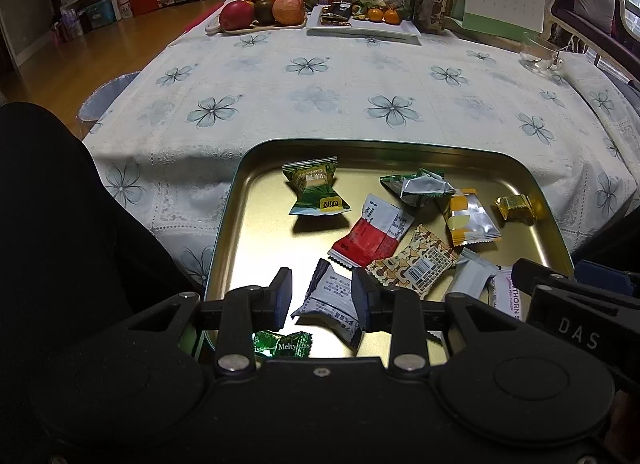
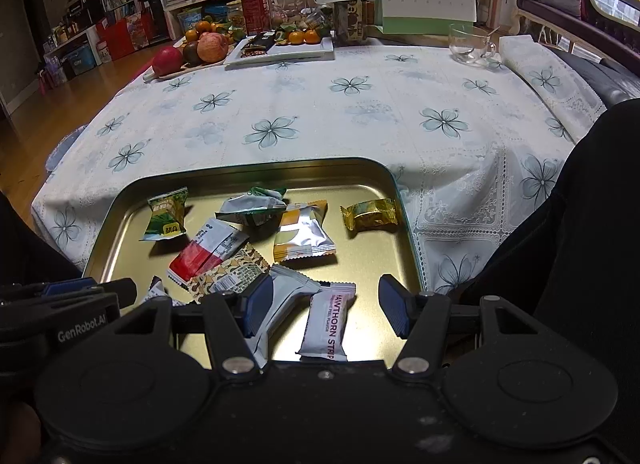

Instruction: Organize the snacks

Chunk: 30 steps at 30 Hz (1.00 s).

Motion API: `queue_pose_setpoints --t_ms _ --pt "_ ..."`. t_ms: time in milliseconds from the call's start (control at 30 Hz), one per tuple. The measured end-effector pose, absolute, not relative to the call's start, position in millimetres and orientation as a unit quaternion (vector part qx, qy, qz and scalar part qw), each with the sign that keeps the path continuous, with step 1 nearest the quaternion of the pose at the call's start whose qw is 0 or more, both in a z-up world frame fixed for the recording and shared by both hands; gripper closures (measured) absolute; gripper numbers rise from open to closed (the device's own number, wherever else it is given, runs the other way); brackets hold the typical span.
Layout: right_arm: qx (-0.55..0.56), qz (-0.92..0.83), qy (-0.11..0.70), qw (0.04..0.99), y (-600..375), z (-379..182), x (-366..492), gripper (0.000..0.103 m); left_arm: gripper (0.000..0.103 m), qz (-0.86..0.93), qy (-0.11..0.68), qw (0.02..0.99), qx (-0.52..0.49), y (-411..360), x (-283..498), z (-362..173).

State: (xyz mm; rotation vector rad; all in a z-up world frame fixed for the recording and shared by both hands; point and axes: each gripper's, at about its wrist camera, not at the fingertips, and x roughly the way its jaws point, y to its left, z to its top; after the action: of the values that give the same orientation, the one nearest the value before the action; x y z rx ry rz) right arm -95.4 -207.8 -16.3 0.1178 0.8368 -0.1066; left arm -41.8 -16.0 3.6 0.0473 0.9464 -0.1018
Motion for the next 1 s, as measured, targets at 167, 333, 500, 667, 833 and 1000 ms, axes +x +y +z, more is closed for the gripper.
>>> queue_pose_setpoints --t_ms 167,333,500,667,833,1000 --pt "0.058 -0.052 0.407 0.910 -208.3 -16.9 -95.4 0.041 0.061 -0.049 0.457 0.888 0.022 -16.0 -41.4 3.2" --pt "0.058 -0.051 0.408 0.910 -208.4 -16.9 -95.2 0.042 0.061 -0.051 0.457 0.888 0.027 -17.1 -41.8 2.8" --pt "0.057 -0.050 0.409 0.909 -208.2 -17.0 -94.8 0.042 0.061 -0.050 0.457 0.888 0.026 -16.9 -41.9 2.7" --pt "0.058 -0.051 0.409 0.909 -208.1 -17.1 -94.6 0.042 0.061 -0.050 0.458 0.887 0.025 -17.2 -41.8 2.5" --pt "0.057 -0.051 0.409 0.909 -208.3 -17.1 -94.7 0.041 0.061 -0.050 0.458 0.887 0.024 -15.9 -41.4 2.5" --pt "0.058 -0.051 0.409 0.909 -208.3 -17.0 -94.6 0.042 0.061 -0.050 0.459 0.887 0.021 -15.1 -41.0 2.8"
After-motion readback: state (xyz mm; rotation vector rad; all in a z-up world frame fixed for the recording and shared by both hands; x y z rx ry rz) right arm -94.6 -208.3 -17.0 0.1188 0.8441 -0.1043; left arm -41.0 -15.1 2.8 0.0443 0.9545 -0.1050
